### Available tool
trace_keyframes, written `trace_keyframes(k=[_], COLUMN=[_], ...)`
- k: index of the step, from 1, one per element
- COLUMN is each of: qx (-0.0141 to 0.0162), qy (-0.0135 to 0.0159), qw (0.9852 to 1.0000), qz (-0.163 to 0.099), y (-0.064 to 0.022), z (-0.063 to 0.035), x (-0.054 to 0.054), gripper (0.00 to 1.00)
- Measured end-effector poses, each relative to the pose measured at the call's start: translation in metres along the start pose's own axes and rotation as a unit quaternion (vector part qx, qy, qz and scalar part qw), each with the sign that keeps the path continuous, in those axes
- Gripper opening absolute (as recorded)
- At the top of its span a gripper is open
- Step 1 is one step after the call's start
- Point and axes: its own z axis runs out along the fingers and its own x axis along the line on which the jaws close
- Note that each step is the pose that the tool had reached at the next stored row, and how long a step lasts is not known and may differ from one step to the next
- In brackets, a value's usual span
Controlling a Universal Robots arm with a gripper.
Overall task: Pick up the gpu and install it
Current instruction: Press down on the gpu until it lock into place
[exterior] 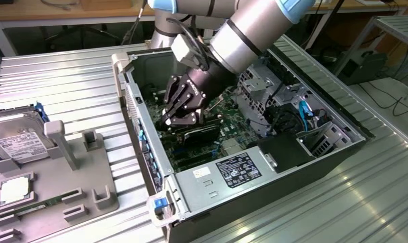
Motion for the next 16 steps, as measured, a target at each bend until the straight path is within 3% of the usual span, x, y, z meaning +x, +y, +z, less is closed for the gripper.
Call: trace_keyframes(k=[1, 3, 16], qx=[-0.0117, -0.0209, -0.0231], qy=[0.0002, 0.0001, 0.0002], qw=[0.9999, 0.9998, 0.9997], qz=[0.0, 0.001, 0.001], y=[-0.0072, -0.01, -0.011], z=[0.0041, 0.0068, 0.0107], x=[0.0043, 0.0019, -0.0006], gripper=[0.11, 0.11, 0.11])
